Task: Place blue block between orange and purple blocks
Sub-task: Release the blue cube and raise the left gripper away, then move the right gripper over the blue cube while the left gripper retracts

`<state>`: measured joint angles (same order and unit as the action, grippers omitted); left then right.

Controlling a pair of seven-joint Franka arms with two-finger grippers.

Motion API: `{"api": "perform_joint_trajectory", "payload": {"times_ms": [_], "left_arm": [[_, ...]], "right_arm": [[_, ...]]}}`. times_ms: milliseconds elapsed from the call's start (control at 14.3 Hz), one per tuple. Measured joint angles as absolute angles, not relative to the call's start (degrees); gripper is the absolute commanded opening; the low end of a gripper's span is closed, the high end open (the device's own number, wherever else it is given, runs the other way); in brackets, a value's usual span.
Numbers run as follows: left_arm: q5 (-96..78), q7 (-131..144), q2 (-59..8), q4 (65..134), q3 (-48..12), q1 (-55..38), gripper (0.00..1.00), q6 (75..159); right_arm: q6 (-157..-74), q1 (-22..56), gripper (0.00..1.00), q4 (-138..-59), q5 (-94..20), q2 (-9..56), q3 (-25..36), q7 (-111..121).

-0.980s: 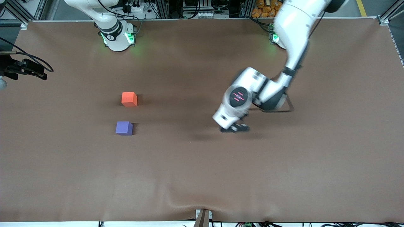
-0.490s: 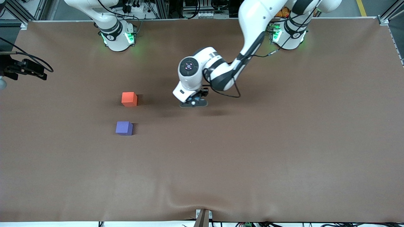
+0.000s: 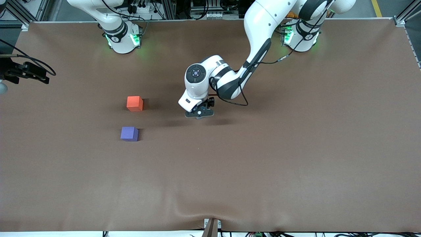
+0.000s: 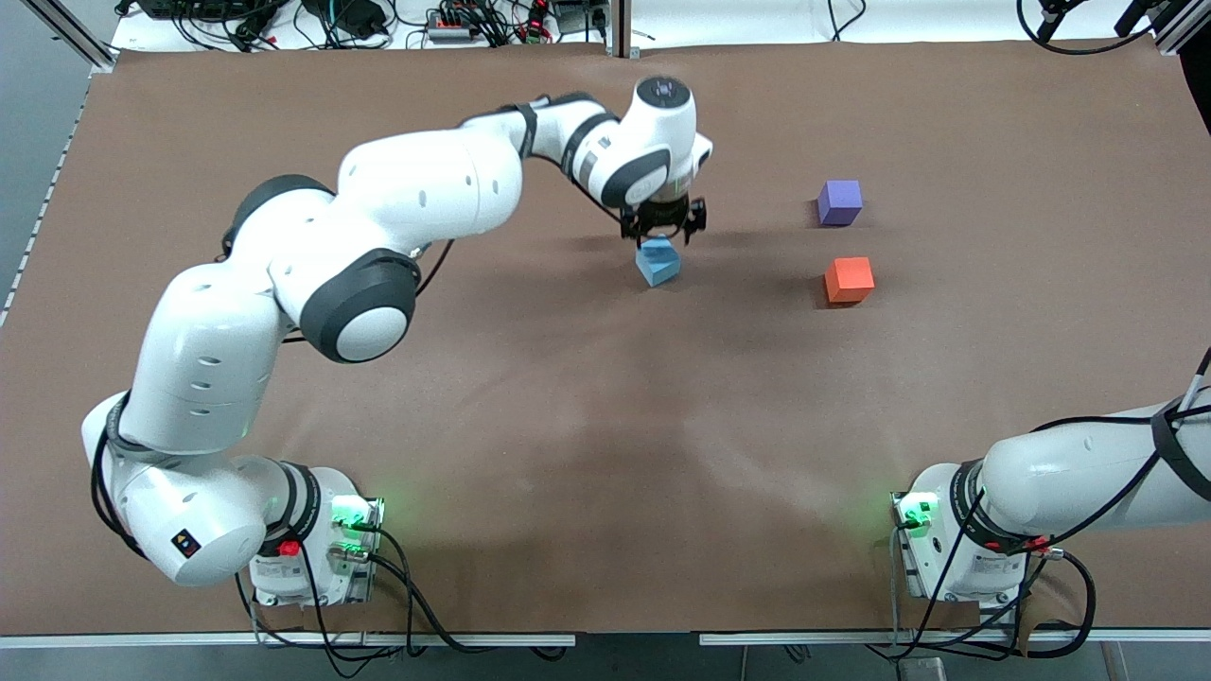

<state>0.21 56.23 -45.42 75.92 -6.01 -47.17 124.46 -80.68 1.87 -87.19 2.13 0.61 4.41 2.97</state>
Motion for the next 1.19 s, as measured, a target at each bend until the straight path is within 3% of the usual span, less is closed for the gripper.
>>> {"api": "perform_joint_trajectory", "payload": {"times_ms": [280,630,980,1190], "left_arm": [[0.3,54.6,-34.6,74.7,-4.7,-42.5,1.0,113.6],[0.4,38.0,-22.4,76.1,-4.3,-26.2,1.0,95.4],[0.4,19.6,-17.2,83.6,-4.4,-11.6,1.0,93.9],[2.0,13.5,-12.4,88.3,-4.5,-9.9,1.0,93.9]], "right_arm": [[-80.7,1.9,1.0,-87.2,2.1,0.6,4.4,3.0],[-80.9,1.9,1.0,-87.2,2.1,1.7,4.3,3.0],[-85.5,2.6,1.0,-87.3,0.6,8.4,3.6,3.0],[-89.6,4.9,1.0,-87.5,-9.2,13.4,3.2,3.0]]}}
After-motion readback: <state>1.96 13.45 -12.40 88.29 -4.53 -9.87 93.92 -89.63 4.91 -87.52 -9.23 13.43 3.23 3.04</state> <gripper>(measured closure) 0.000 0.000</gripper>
